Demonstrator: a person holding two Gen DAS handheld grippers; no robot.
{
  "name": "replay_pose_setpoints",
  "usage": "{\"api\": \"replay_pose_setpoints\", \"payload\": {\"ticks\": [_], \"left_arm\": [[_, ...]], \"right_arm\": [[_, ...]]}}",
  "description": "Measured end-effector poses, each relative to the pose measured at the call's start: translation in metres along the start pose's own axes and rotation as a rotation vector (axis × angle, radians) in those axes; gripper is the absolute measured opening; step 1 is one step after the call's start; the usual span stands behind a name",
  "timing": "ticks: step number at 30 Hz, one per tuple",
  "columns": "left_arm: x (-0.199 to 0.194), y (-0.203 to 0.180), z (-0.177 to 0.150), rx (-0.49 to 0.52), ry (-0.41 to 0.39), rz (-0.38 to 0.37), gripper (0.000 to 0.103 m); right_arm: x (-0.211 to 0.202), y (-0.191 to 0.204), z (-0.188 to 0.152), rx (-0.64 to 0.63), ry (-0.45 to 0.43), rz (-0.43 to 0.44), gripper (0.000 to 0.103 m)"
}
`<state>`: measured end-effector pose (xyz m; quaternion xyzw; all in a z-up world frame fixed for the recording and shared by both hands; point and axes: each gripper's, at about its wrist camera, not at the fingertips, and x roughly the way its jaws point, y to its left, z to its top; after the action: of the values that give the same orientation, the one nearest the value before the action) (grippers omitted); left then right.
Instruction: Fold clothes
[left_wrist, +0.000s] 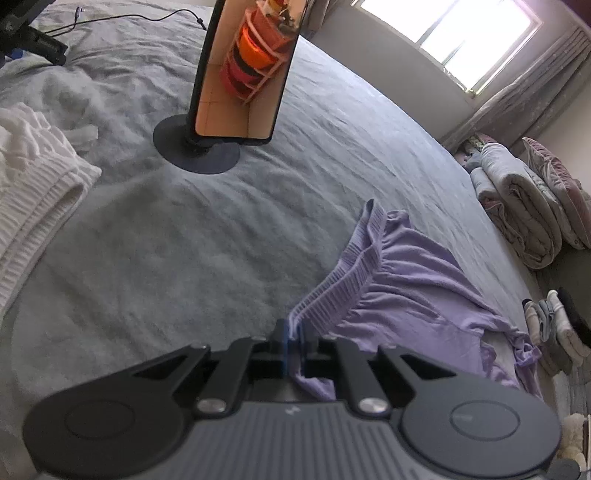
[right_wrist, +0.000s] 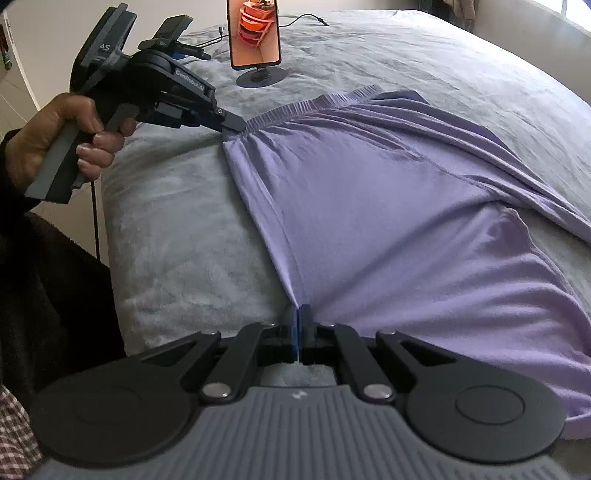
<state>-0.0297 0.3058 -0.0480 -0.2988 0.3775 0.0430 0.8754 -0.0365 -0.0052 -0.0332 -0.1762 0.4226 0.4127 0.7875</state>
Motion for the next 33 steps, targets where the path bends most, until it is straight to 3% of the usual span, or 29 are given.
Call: {"api": "replay_pose_setpoints", "payload": {"ticks": [2,3,6,7,9,18,24,33], "left_arm": [[0.001,0.003,0.001,-0.008,0.006,-0.014,0.007],[0.0,0.004,0.002,-0.015,0.008,-0.019,0.008],[0.0,0.009,0.002,-0.039,0.015,-0.056,0.015],[-0.001,0.011,0.003,-0.042,0.017,-0.069,0.015],[-0.001,0.013,0.002,-0.037,0.02,-0.091,0.018],[0.001,0.023,0.008,-0.046,0.063,-0.198,0.032],[0.005,0.024,0.011,-0.02,0.085,-0.222,0.032],[0.007,0.021,0.013,0.017,0.099,-0.21,0.026]], "right_arm": [[-0.002,0.001,-0.001,0.004,-0.006,0.003,0.004],[-0.003,0.001,-0.001,0.006,-0.008,0.005,0.014],[-0.008,-0.003,0.006,0.063,-0.006,0.028,0.021],[-0.011,-0.006,0.012,0.088,-0.017,0.04,0.031],[-0.017,-0.011,0.023,0.139,-0.039,0.063,0.039],[-0.007,-0.029,0.11,0.347,-0.097,0.037,0.039],[0.037,-0.048,0.162,0.497,-0.077,-0.009,0.039],[0.101,-0.066,0.22,0.604,-0.054,-0.135,0.038]]}}
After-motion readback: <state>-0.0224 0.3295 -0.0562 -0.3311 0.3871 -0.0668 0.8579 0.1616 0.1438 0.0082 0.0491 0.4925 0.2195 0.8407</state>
